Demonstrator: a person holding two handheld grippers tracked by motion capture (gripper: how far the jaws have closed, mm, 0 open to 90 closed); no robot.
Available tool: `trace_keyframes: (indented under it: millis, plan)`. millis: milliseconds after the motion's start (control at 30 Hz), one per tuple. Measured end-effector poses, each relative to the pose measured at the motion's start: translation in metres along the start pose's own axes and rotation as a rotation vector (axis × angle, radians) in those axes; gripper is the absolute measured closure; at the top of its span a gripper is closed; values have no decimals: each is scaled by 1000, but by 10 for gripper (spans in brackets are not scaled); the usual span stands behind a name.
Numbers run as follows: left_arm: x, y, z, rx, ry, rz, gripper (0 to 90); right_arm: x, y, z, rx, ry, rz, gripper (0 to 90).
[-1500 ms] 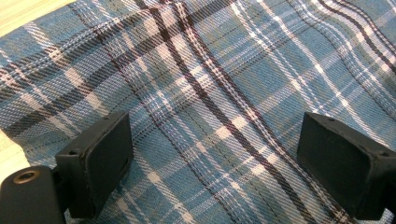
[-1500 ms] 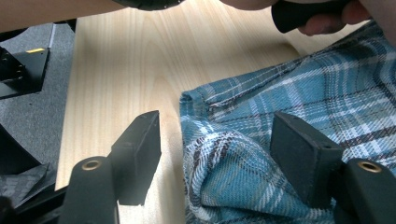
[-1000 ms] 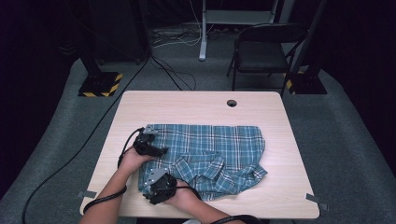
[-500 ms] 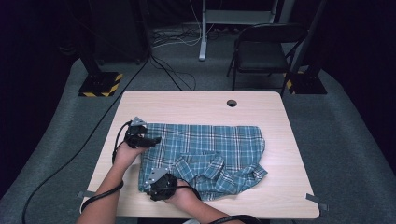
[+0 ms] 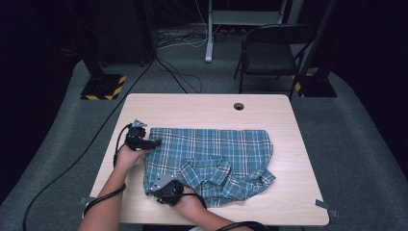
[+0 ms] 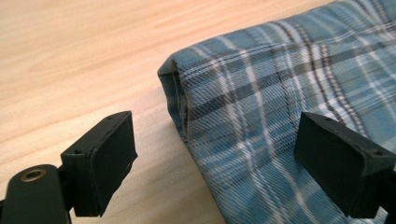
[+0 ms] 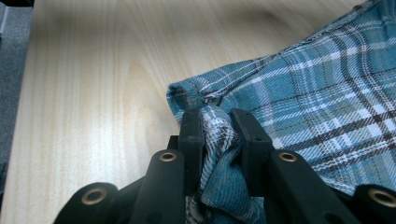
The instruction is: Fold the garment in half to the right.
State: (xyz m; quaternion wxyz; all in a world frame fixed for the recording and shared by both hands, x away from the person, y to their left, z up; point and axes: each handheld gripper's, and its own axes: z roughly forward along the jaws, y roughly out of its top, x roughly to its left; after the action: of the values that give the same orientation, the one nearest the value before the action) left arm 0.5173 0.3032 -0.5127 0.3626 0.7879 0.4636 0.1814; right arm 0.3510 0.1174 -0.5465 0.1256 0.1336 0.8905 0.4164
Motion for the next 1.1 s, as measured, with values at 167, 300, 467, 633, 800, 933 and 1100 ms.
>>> trace_keyframes:
  millis: [167,300,467,633,800,933,1100]
  plan:
    - [-1,-2,9,29,-14,1,134,0,-1,-1,0,7,-1,751]
    - [-6,-3,14,52,-6,25,179,0,0,-1,-1,11,5,751]
    - [-6,-4,17,58,-11,13,181,0,-1,-1,-2,11,5,750]
    - [-8,-5,19,61,-7,27,189,0,-1,-1,-2,12,4,750]
    - [-11,-5,18,44,-35,42,303,0,-1,-1,-2,12,5,751]
    - [-11,-5,17,42,-42,38,356,-1,0,-1,-1,12,9,752]
    - [-10,-6,16,27,-65,32,446,-1,0,-1,-2,9,11,753]
